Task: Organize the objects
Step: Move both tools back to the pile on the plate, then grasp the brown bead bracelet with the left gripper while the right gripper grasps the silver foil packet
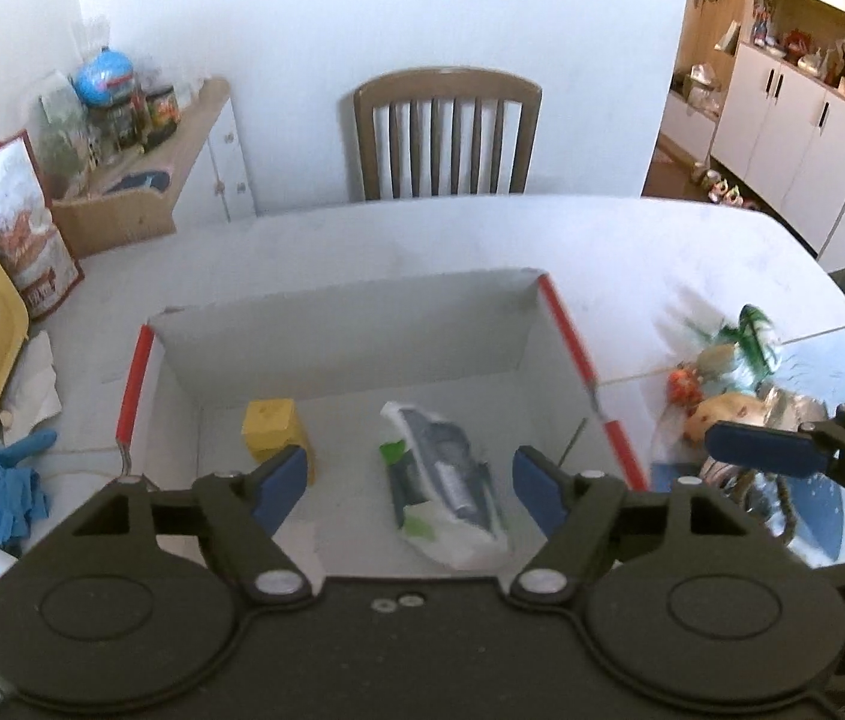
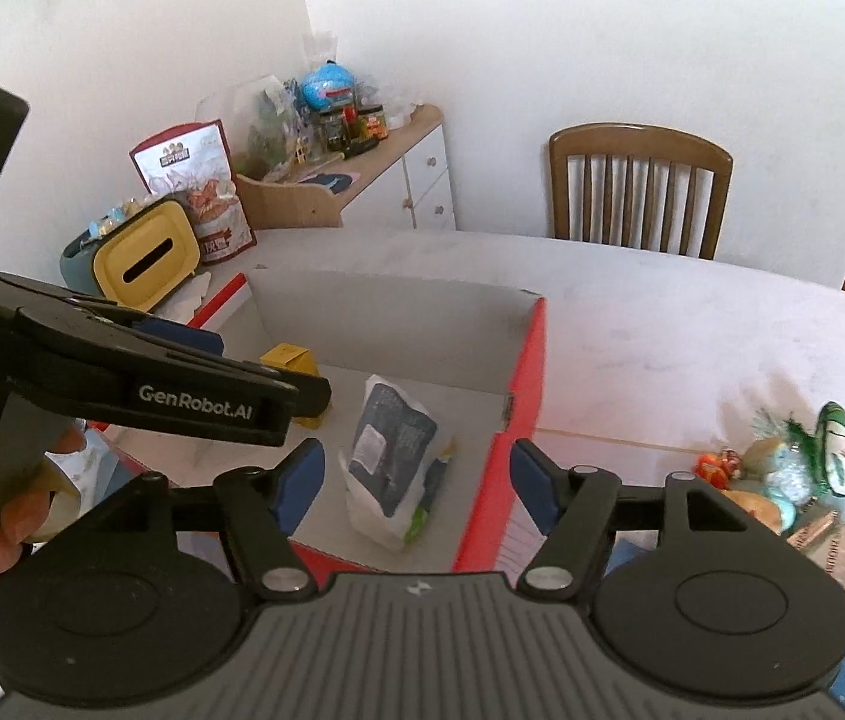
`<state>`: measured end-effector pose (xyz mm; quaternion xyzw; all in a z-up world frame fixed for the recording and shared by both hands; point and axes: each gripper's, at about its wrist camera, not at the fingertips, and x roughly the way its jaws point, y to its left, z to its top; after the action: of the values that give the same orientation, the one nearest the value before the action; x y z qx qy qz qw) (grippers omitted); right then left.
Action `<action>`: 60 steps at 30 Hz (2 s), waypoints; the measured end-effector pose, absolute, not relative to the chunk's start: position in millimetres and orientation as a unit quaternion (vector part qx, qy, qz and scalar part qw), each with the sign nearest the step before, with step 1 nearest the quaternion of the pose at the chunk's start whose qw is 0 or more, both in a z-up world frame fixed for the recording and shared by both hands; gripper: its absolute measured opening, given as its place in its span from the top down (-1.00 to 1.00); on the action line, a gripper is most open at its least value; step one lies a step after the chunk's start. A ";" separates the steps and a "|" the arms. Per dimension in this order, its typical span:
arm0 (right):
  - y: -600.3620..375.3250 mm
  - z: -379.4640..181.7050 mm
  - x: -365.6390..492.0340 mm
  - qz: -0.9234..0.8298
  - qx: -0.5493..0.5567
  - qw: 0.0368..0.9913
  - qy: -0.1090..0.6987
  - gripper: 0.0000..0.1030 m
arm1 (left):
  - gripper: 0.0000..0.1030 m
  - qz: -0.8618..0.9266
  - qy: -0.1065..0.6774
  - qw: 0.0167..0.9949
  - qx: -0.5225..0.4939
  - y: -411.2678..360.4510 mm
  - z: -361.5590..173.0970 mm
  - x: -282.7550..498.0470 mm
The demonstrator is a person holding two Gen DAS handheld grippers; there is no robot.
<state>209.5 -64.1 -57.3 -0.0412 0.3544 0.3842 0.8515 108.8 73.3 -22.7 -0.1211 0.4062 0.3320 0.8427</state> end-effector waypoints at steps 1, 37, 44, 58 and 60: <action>-69.5 -55.7 210.1 0.385 -0.038 0.851 0.354 -0.37 | -0.50 0.333 0.402 0.845 -0.119 68.4 -20.5 109.9; -293.8 -82.0 284.1 0.271 -0.016 0.892 0.362 -0.64 | -0.99 0.277 0.381 0.878 -0.085 -52.4 -49.8 215.9; -309.5 -119.3 307.0 0.257 -0.021 0.881 0.397 -0.64 | -0.99 0.249 0.411 0.868 -0.123 -72.1 -82.7 235.2; -297.4 -162.1 334.1 0.292 -0.032 0.850 0.437 -0.64 | -0.94 0.263 0.430 0.858 -0.096 -99.9 -125.3 267.6; -294.1 -166.8 337.0 0.298 -0.034 0.846 0.441 -0.64 | -0.91 0.264 0.431 0.858 -0.087 -103.3 -127.6 269.9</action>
<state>337.0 -294.1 -166.8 -0.0340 0.4411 0.2980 0.8458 269.9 -103.3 -127.6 -0.0871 0.4313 0.2641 0.8583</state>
